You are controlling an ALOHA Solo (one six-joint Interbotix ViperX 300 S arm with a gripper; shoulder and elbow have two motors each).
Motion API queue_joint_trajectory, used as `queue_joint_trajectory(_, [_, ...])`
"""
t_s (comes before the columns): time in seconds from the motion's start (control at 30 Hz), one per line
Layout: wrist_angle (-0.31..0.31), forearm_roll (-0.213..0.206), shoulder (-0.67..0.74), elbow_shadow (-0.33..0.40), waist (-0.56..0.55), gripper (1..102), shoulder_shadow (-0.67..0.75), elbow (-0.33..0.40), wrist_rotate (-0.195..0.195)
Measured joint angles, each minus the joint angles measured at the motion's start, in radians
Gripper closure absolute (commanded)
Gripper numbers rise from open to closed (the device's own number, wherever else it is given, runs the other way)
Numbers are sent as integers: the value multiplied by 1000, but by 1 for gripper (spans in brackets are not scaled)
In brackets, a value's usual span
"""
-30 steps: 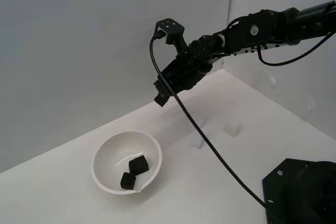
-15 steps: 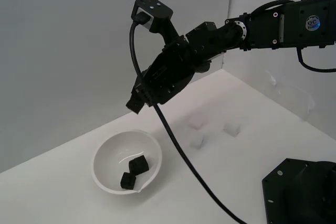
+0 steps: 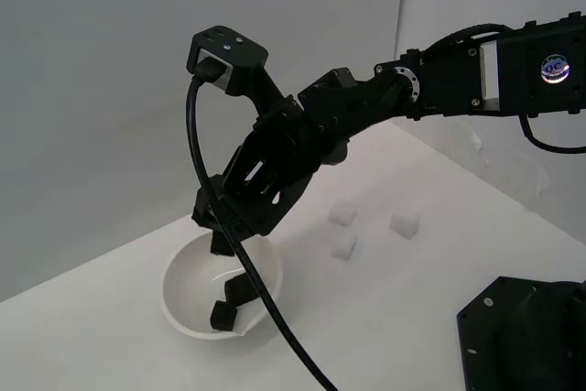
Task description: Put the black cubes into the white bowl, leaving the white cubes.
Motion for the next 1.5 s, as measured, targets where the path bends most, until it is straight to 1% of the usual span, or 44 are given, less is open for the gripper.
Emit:
queue_joint_trajectory(0.37, [-3,0,5,-2,3,23,5,0,0])
queue_joint_trajectory(0.43, [-2,0,18,3,20,27,18,5,0])
queue_joint_trajectory(0.47, [0,2,29,11,32,33,28,12,0])
queue_joint_trajectory(0.5, [-2,0,41,20,46,43,40,21,0])
queue_joint_trajectory(0.6, [0,0,106,54,97,83,107,54,2])
queue_joint_trajectory(0.63, [0,2,133,67,115,94,133,67,0])
queue_joint_trajectory(0.67, [0,5,158,84,132,101,161,84,0])
queue_joint_trajectory(0.77, [-2,8,238,121,201,100,241,123,0])
queue_joint_trajectory(0.87, [0,9,322,170,275,100,328,173,12])
queue_joint_trajectory(0.93, [0,21,385,204,319,100,387,207,14])
queue_joint_trajectory(1.07, [0,25,508,285,374,100,514,288,14])
queue_joint_trajectory(1.13, [0,38,572,325,399,100,577,327,14])
queue_joint_trajectory(1.23, [14,64,660,359,428,100,666,365,14])
queue_joint_trajectory(1.37, [69,120,753,393,449,100,758,397,14])
queue_joint_trajectory(1.5, [87,144,830,413,466,100,831,416,14])
